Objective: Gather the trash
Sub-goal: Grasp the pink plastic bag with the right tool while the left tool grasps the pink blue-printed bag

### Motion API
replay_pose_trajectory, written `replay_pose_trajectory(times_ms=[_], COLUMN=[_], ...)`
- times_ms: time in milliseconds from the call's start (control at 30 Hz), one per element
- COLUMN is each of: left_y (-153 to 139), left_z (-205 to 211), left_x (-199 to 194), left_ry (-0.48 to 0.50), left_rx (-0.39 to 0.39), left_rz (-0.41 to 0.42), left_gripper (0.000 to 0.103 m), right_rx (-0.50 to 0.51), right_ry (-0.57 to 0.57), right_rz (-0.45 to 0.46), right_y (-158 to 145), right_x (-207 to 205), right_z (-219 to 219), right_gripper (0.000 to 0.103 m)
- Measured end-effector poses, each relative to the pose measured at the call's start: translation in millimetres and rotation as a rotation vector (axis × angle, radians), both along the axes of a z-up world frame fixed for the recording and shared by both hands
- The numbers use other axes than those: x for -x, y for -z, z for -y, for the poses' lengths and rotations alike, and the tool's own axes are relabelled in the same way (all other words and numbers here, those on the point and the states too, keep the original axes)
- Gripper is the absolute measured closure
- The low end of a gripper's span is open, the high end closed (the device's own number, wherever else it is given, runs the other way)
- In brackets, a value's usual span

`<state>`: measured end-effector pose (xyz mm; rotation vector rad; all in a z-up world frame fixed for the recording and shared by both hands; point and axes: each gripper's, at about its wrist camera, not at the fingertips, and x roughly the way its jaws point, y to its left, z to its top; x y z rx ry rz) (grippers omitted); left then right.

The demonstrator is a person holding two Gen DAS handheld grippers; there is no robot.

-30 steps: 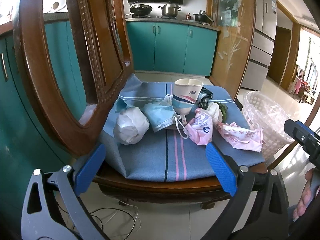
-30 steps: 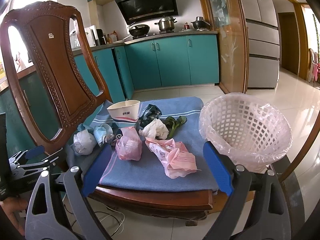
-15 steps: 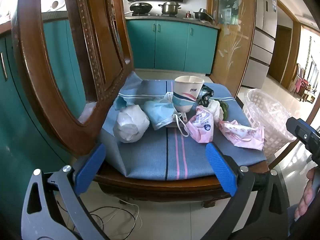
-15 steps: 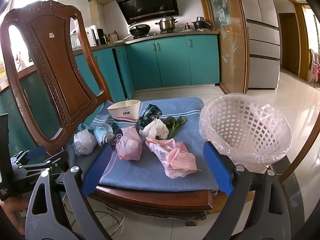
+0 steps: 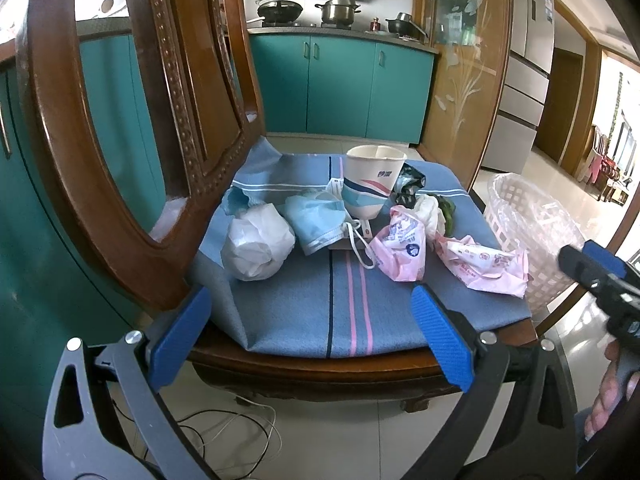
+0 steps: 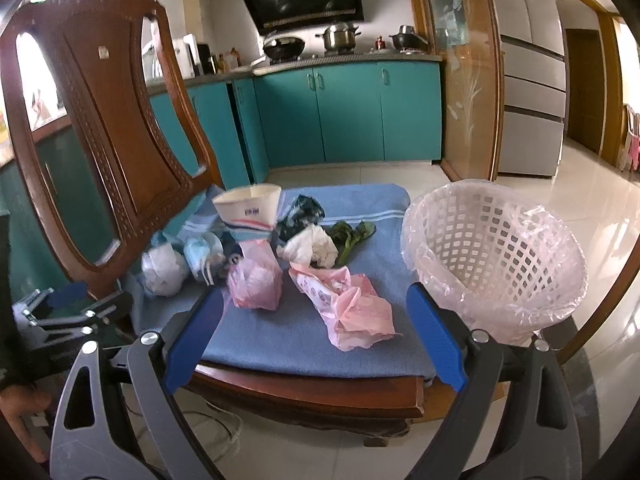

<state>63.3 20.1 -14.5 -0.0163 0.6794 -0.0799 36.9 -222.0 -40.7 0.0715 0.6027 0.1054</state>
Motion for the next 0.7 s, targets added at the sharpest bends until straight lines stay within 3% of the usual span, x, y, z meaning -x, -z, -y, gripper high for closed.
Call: replay_pose_trajectory(times_ms=[267, 467, 533, 700], left_y=[5, 7, 8, 7], left_z=[13, 23, 28, 48], left_x=[-6, -9, -12, -23], left_ry=[0.036, 0.064, 0.080, 0.132], left_rx=[-0.007, -0.013, -0.003, 0.001], left_rz=[-0.013, -0.017, -0.020, -0.027], left_gripper=[0.003, 0.003, 0.003, 0.003], right_rx=[0.115, 0.151, 0.125, 0.044], right_ry=[-0.029, -0.068, -0.075, -0.067], right_rz=[-0.162, -0.250, -0.278, -0.222], right_y=[30, 51, 53, 32], right_x=[-57, -74, -75, -59], right_z=[-7, -13, -9, 4], right_gripper=[0.016, 0.057, 0.085, 0.094])
